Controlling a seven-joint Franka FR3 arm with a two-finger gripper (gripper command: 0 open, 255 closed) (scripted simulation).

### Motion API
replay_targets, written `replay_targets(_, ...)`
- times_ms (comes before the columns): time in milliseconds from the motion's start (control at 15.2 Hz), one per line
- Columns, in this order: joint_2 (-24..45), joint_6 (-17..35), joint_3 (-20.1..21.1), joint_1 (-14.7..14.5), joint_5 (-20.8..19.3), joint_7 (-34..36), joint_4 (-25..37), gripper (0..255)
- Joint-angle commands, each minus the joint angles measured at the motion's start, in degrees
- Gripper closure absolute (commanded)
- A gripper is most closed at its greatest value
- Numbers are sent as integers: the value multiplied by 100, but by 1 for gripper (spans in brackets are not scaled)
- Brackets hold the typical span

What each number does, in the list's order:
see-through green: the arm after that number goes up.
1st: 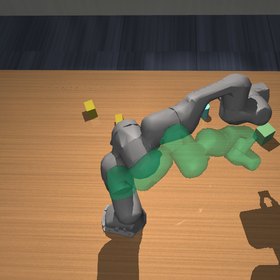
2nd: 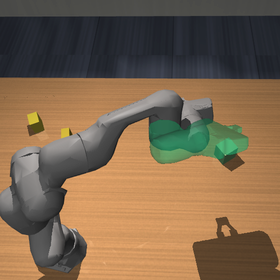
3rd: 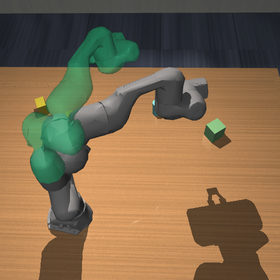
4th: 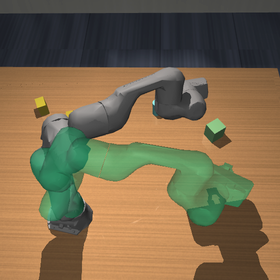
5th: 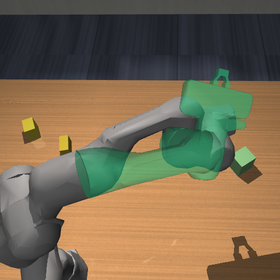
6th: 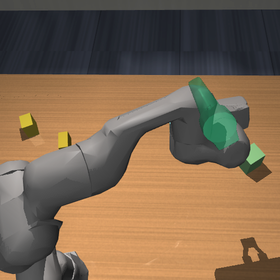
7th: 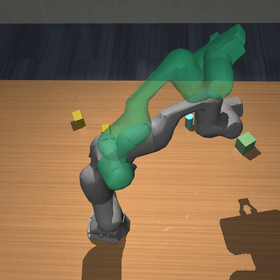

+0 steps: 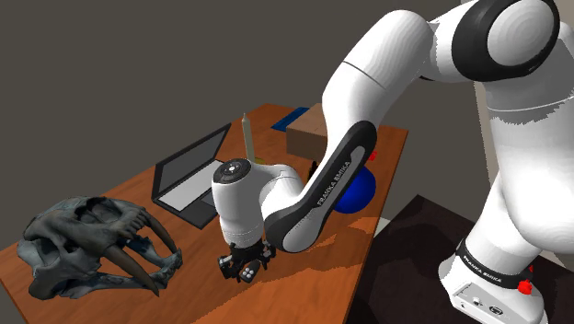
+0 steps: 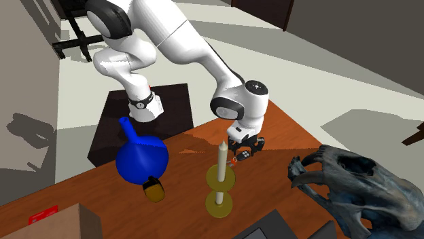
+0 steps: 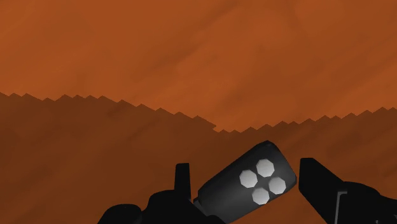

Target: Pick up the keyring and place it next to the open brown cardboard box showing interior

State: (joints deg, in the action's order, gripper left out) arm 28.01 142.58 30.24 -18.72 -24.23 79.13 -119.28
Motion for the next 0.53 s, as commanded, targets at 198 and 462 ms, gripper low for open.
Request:
replay_targets(198,0,0,0,0,0,0,0,255)
replay_targets(462,-246,-207,153,116,203,-137,-13,255)
